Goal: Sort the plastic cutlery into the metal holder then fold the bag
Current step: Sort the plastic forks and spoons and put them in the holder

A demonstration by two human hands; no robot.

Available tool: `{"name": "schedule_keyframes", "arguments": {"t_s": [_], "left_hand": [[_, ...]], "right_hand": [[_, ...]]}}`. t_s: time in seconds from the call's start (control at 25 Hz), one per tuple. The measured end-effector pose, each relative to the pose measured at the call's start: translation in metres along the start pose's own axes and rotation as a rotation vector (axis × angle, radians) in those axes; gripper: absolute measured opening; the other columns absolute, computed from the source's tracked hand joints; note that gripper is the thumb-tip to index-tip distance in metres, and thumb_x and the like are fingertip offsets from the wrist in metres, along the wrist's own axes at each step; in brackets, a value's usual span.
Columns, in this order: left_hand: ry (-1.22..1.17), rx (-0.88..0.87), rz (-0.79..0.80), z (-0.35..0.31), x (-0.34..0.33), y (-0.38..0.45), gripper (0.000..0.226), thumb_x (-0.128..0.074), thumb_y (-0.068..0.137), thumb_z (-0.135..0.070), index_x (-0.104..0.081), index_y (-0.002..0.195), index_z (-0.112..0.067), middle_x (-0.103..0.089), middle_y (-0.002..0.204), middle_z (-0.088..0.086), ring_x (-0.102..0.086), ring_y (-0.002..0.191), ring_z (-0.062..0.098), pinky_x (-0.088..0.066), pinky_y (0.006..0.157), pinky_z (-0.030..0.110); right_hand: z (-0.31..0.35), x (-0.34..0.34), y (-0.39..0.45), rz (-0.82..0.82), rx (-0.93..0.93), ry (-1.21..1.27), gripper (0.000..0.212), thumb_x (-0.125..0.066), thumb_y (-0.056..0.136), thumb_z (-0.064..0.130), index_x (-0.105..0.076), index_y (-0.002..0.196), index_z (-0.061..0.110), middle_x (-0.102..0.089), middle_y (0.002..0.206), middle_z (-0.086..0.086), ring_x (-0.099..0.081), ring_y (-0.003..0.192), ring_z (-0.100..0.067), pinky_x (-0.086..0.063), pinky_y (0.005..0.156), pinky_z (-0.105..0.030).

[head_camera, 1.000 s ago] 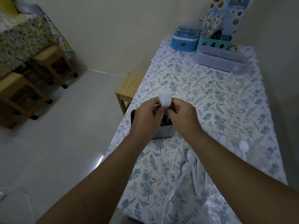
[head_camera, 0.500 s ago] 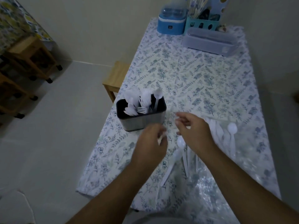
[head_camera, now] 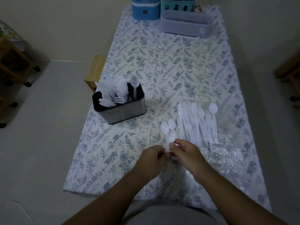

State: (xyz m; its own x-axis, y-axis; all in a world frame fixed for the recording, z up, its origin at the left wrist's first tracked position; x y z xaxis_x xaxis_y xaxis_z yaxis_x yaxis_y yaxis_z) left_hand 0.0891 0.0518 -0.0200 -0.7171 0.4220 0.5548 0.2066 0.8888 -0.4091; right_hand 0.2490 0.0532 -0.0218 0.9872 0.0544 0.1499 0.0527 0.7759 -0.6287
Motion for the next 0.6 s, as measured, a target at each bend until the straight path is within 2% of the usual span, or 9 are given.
{"name": "schedule_keyframes", "arguments": {"t_s": [0.08, 0.12, 0.16, 0.24, 0.32, 0.4, 0.48, 0.56, 0.6], "left_hand": [[0.006, -0.091, 0.179, -0.018, -0.001, -0.004, 0.022, -0.055, 0.095, -0.017, -0.063, 0.075, -0.012, -0.064, 0.069, 0.004, -0.059, 0.058, 0.015, -0.052, 0.059, 0.034], [0.039, -0.111, 0.183, -0.024, 0.001, 0.001, 0.020, -0.054, 0.093, -0.017, -0.064, 0.077, -0.013, -0.065, 0.071, 0.004, -0.059, 0.059, 0.016, -0.052, 0.060, 0.034], [0.039, -0.101, 0.117, -0.026, 0.005, 0.015, 0.017, -0.054, 0.093, -0.018, -0.065, 0.080, -0.014, -0.065, 0.074, 0.002, -0.059, 0.062, 0.014, -0.052, 0.062, 0.033], [0.027, 0.005, -0.131, -0.026, 0.014, 0.050, 0.008, -0.057, 0.095, -0.022, -0.063, 0.095, -0.016, -0.065, 0.086, 0.000, -0.063, 0.073, 0.013, -0.055, 0.066, 0.029], [0.045, 0.102, -0.285, -0.022, 0.020, 0.077, 0.015, -0.060, 0.097, -0.025, -0.059, 0.107, -0.014, -0.062, 0.098, 0.006, -0.066, 0.078, 0.018, -0.057, 0.065, 0.031], [0.127, 0.129, -0.262, -0.015, 0.020, 0.093, 0.011, -0.059, 0.098, -0.021, -0.062, 0.094, -0.011, -0.065, 0.099, 0.010, -0.068, 0.075, 0.021, -0.059, 0.063, 0.035], [0.110, 0.140, -0.222, -0.014, 0.020, 0.093, 0.019, -0.057, 0.099, -0.016, -0.063, 0.081, -0.010, -0.070, 0.091, 0.009, -0.070, 0.071, 0.019, -0.061, 0.063, 0.035], [0.010, 0.115, -0.201, -0.023, 0.019, 0.081, 0.019, -0.060, 0.098, -0.019, -0.065, 0.081, -0.012, -0.069, 0.079, 0.001, -0.067, 0.064, 0.009, -0.055, 0.057, 0.024], [-0.033, 0.101, -0.181, -0.029, 0.016, 0.073, 0.019, -0.062, 0.097, -0.021, -0.065, 0.079, -0.014, -0.067, 0.073, -0.003, -0.062, 0.058, 0.003, -0.049, 0.052, 0.017]], "right_hand": [[0.007, 0.000, -0.002, -0.051, 0.024, 0.085, 0.010, -0.065, 0.096, 0.017, -0.074, 0.097, 0.014, -0.080, 0.089, -0.003, -0.076, 0.083, -0.018, -0.064, 0.077, -0.034], [0.008, 0.002, -0.002, -0.103, 0.021, 0.133, 0.011, -0.064, 0.096, 0.014, -0.074, 0.094, 0.014, -0.079, 0.085, -0.004, -0.076, 0.080, -0.018, -0.063, 0.074, -0.034], [0.007, 0.006, -0.001, -0.143, -0.001, 0.167, 0.013, -0.062, 0.097, 0.012, -0.074, 0.094, 0.015, -0.078, 0.082, -0.005, -0.074, 0.075, -0.019, -0.062, 0.070, -0.035], [0.003, 0.015, -0.001, -0.146, -0.069, 0.178, 0.015, -0.056, 0.096, 0.008, -0.069, 0.089, 0.012, -0.065, 0.072, -0.010, -0.061, 0.061, -0.021, -0.053, 0.056, -0.034], [-0.002, 0.020, -0.001, -0.090, -0.136, 0.208, 0.016, -0.050, 0.093, 0.001, -0.061, 0.084, 0.010, -0.049, 0.072, -0.013, -0.046, 0.059, -0.021, -0.039, 0.050, -0.032], [-0.004, 0.025, 0.001, -0.056, -0.155, 0.281, 0.017, -0.047, 0.093, -0.004, -0.061, 0.090, 0.004, -0.050, 0.077, -0.015, -0.048, 0.065, -0.024, -0.044, 0.056, -0.036], [-0.003, 0.031, 0.005, -0.056, -0.121, 0.289, 0.017, -0.046, 0.096, -0.007, -0.063, 0.097, -0.005, -0.057, 0.085, -0.019, -0.057, 0.076, -0.028, -0.056, 0.073, -0.046], [-0.001, 0.031, 0.007, -0.016, -0.074, 0.293, 0.015, -0.053, 0.098, -0.001, -0.067, 0.103, -0.002, -0.067, 0.094, -0.019, -0.066, 0.087, -0.030, -0.059, 0.089, -0.047], [0.001, 0.029, 0.006, 0.023, -0.056, 0.294, 0.014, -0.059, 0.098, 0.005, -0.070, 0.106, 0.004, -0.073, 0.099, -0.018, -0.070, 0.092, -0.030, -0.059, 0.090, -0.045]]}}
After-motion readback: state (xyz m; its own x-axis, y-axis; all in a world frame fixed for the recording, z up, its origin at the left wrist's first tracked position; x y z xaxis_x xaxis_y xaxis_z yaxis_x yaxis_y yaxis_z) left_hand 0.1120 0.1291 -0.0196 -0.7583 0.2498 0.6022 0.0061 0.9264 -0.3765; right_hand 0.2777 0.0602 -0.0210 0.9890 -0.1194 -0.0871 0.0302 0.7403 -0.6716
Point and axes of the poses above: each hand's wrist, its own y-axis towards the middle knuckle, its own x-axis out of the back of the hand, z = x × y, the point moved 2 cm from there along y, towards the middle knuckle
